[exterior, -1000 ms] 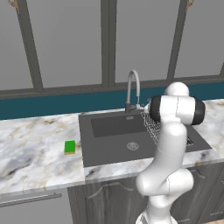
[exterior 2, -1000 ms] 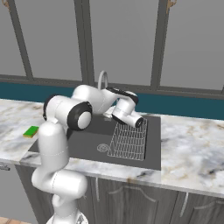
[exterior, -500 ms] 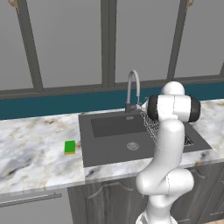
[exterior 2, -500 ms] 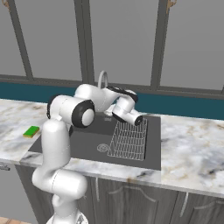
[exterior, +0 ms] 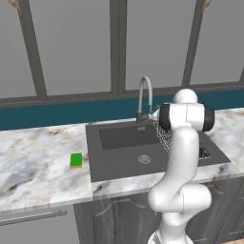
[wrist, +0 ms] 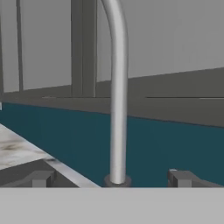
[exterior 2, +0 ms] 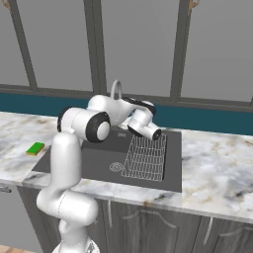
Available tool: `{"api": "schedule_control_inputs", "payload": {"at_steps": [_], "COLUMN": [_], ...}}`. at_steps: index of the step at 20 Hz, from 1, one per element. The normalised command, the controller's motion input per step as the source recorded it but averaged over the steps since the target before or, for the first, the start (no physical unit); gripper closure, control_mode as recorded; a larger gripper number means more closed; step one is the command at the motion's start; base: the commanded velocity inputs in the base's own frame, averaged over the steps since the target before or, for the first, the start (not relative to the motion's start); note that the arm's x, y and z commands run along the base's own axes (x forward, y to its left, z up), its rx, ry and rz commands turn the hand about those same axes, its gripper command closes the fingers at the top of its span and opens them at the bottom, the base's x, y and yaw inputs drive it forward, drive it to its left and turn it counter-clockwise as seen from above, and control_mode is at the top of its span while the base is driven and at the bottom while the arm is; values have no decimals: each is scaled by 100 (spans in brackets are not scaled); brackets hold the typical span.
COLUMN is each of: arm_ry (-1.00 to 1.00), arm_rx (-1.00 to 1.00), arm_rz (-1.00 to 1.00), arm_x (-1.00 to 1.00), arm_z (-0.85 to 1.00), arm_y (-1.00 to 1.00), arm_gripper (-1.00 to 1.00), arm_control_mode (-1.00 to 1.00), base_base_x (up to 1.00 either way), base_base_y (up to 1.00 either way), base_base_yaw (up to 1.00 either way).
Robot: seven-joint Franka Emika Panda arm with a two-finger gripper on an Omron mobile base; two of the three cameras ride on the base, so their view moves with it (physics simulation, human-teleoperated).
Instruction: Soak the sponge with water for a few seconds and then drop it inside the sink.
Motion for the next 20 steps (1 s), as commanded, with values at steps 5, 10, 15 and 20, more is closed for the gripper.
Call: {"api": "schedule_control_inputs", "payload": {"at_steps": [5,10,15,20], "arm_ry": [0,0,0,0], "arm_rx": [0,0,0,0], "arm_rz": [-1,-5,-9,-9], "arm_x": [13,16,15,16], "arm_z": [-18,-12,-5,-4], "arm_y": [0,0,0,0], "arm_gripper": [-100,-100,-100,-100], "arm_control_mode": [-100,-100,-100,-100], "base_base_x": [0,0,0,0], "base_base_y": [0,0,0,0], "base_base_yaw": [0,0,0,0]}}
